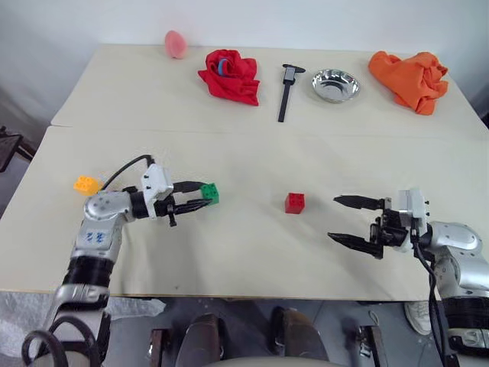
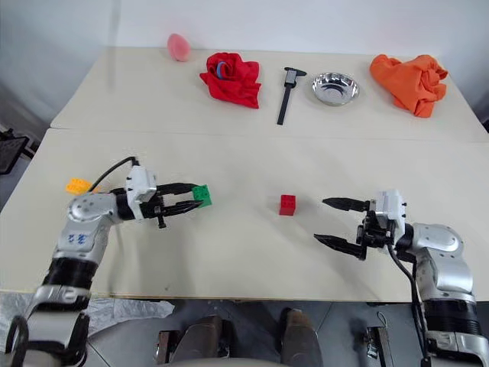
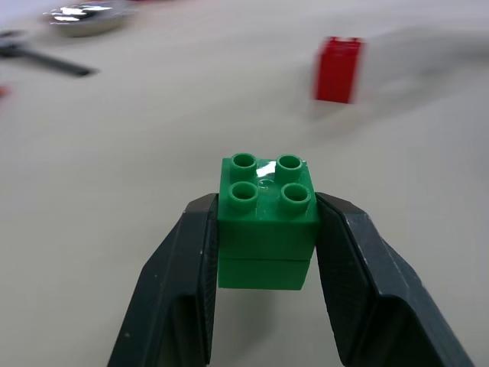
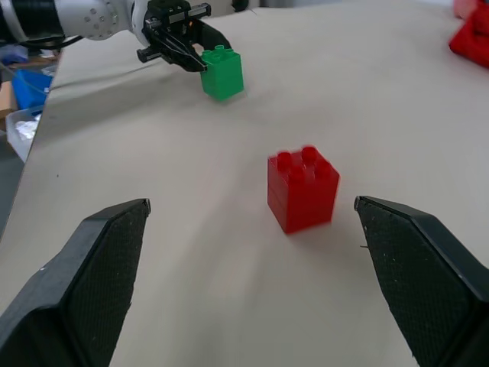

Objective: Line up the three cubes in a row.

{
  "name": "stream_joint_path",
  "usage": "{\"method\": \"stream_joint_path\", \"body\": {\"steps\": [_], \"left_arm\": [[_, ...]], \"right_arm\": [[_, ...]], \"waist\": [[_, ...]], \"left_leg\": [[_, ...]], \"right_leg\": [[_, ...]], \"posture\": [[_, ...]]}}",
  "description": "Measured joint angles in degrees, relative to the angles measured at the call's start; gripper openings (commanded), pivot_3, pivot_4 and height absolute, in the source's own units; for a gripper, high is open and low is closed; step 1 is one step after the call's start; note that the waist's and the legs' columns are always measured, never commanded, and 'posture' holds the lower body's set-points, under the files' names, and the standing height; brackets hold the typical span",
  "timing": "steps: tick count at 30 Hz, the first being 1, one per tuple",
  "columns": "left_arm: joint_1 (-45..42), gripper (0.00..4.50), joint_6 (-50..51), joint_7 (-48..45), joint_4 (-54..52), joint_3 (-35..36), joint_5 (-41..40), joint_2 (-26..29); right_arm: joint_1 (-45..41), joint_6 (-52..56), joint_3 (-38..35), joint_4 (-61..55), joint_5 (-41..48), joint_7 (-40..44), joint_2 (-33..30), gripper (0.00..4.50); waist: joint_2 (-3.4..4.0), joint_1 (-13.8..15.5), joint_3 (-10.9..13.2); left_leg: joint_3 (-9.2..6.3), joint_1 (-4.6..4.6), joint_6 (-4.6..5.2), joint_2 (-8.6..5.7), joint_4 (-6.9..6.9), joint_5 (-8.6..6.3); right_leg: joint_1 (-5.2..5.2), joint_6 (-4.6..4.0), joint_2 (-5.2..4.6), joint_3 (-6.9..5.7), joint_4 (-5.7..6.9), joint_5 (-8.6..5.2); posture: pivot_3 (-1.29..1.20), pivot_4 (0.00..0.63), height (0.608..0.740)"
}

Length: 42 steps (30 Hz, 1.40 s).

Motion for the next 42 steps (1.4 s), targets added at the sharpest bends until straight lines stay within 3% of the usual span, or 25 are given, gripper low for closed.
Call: {"method": "stream_joint_path", "body": {"steps": [6,13,20,22,23,25,29,35,38,39,40,42], "left_arm": [[-11.92,1.45,-9.28,-5.51,19.7,-3.25,4.46,-7.15],[-17.64,1.45,-15.19,-6.55,30.65,-3.0,7.21,-9.9],[-18.16,3.57,-12.63,-9.66,33.09,-2.42,8.22,-11.2],[-17.24,4.16,-11.65,-10.0,30.43,-0.04,6.44,-9.39],[-16.01,4.43,-10.59,-10.09,27.5,1.6,5.01,-7.76],[-13.06,4.43,-8.3,-9.9,21.9,4.26,2.52,-5.02],[3.24,4.47,-1.21,-5.82,1.33,8.84,-1.76,-0.02],[22.02,4.47,6.36,9.85,-24.19,18.09,-6.51,-0.21],[32.29,4.47,7.41,22.74,-34.56,26.65,-7.56,-4.92],[40.29,4.47,5.38,31.61,-38.97,34.65,-7.92,-12.33],[45.58,4.47,4.39,36.82,-39.63,38.95,-8.14,-16.37],[51.23,4.47,4.35,43.0,-38.5,44.46,-8.87,-19.75]], "right_arm": [[5.05,1.84,-2.02,-4.96,1.49,-2.25,-0.3,4.5],[7.68,1.99,-2.71,-7.91,1.87,-4.18,-0.18,4.5],[7.72,2.12,-2.56,-8.47,2.03,-4.93,0.13,4.5],[6.58,2.14,-1.71,-8.35,2.04,-4.86,0.67,4.5],[5.79,2.2,-1.08,-8.23,2.03,-4.77,0.99,4.5],[4.96,2.24,-0.55,-7.96,2.04,-4.58,1.42,4.5],[1.73,2.77,1.48,-7.45,2.5,-3.96,2.86,4.5],[-2.81,4.82,4.42,-7.19,3.24,-2.91,3.94,4.5],[-6.52,4.73,7.03,-6.21,2.98,-2.37,6.13,4.5],[-9.09,4.33,8.52,-6.43,2.85,-2.1,8.24,4.5],[-9.96,4.28,9.58,-6.5,2.77,-1.95,9.02,4.5],[-10.12,4.35,10.31,-6.48,2.6,-1.76,9.26,4.5]], "waist": [[-0.07,-0.1,0.04],[-0.07,0.17,0.04],[-0.15,-0.05,0.08],[-0.2,-0.67,0.11],[-0.2,-1.19,0.11],[-0.19,-1.75,0.11],[-0.19,-2.73,0.11],[-0.28,-2.11,0.17],[-0.27,-1.07,0.14],[-0.24,-2.39,0.11],[-0.26,-3.33,0.11],[-0.47,-2.99,0.21]], "left_leg": [[-0.01,-0.02,0.0,0.0,-0.01,0.0],[-0.07,-0.01,0.04,-0.03,0.08,0.01],[-0.12,-0.19,0.05,-0.03,0.09,0.0],[-0.13,-0.19,0.05,-0.01,0.08,0.01],[-0.14,-0.18,0.05,0.02,0.08,0.01],[-0.16,-0.14,0.04,0.03,0.06,0.01],[-0.36,-0.09,0.04,0.05,0.04,0.01],[-0.76,-0.06,0.05,0.03,0.11,0.0],[-0.56,0.01,0.06,0.03,0.11,-0.01],[-0.49,0.31,0.13,0.09,-0.09,-0.17],[-0.5,0.37,0.15,0.05,-0.17,-0.21],[-0.63,0.21,0.09,0.08,-0.13,-0.24]], "right_leg": [[0.0,0.03,0.0,0.0,-0.01,0.01],[0.08,0.08,-0.04,0.0,-0.01,0.04],[-0.07,0.09,-0.03,-0.04,-0.02,0.05],[-0.1,0.09,-0.02,-0.03,0.0,0.05],[-0.1,0.09,-0.01,-0.03,0.02,0.05],[-0.1,0.06,-0.01,-0.02,0.06,0.03],[-0.08,0.05,-0.06,0.01,0.08,0.02],[0.0,0.05,-0.21,0.02,0.14,0.02],[0.03,0.03,-0.2,-0.01,0.13,0.03],[0.05,0.04,-0.28,0.38,0.06,0.05],[0.03,0.04,-0.25,0.4,0.03,0.05],[-0.07,-0.02,-0.11,0.18,-0.01,0.02]], "posture": [[0.0,0.15,0.74],[0.0,0.15,0.74],[0.0,0.15,0.74],[0.0,0.15,0.74],[0.0,0.15,0.74],[0.0,0.15,0.74],[0.0,0.15,0.74],[0.0,0.15,0.74],[0.0,0.15,0.74],[0.0,0.15,0.74],[0.0,0.15,0.74],[0.0,0.15,0.74]]}}
